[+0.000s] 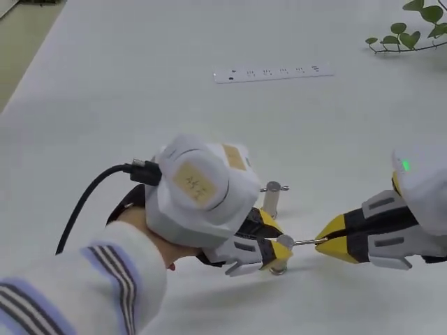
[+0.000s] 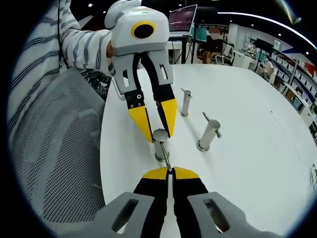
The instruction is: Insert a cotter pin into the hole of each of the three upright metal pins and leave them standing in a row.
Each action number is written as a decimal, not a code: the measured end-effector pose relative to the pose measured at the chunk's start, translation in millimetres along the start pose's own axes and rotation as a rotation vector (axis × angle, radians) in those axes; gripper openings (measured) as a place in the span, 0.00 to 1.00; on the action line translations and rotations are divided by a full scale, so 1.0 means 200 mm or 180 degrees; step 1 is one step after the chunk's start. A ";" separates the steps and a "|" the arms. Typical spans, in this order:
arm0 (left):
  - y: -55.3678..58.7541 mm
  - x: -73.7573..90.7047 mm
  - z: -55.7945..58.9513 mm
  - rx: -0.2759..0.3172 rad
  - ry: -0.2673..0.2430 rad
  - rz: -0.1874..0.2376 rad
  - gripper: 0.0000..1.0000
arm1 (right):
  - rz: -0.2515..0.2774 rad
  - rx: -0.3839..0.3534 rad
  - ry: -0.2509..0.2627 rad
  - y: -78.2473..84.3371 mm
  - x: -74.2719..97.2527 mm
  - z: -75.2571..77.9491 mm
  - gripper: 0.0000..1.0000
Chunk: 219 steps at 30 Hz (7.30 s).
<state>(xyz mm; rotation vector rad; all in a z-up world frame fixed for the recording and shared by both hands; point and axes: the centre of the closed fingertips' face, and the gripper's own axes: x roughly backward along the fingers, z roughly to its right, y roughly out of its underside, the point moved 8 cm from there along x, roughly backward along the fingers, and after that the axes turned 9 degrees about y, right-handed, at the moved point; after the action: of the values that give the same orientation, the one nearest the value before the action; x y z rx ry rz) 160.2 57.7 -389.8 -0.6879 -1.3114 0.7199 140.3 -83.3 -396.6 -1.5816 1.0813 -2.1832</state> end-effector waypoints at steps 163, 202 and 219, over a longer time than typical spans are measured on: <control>0.23 0.18 0.28 0.0764 -0.0388 0.0333 0.97 | 0.0603 -0.0604 0.0471 0.12 0.01 0.26 0.08; 0.24 0.20 0.26 0.0885 -0.0421 0.0217 0.97 | 0.0653 -0.0788 0.0577 0.23 -0.05 0.38 0.08; 0.24 0.20 0.26 0.0901 -0.0431 0.0225 0.96 | 0.0721 -0.0924 0.0553 0.19 -0.04 0.38 0.15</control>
<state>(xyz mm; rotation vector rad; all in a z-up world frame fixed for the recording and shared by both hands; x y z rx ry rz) 109.2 120.5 -396.5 -0.4645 -1.2798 1.0020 203.6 -137.9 -418.5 -1.3103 1.6077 -2.1143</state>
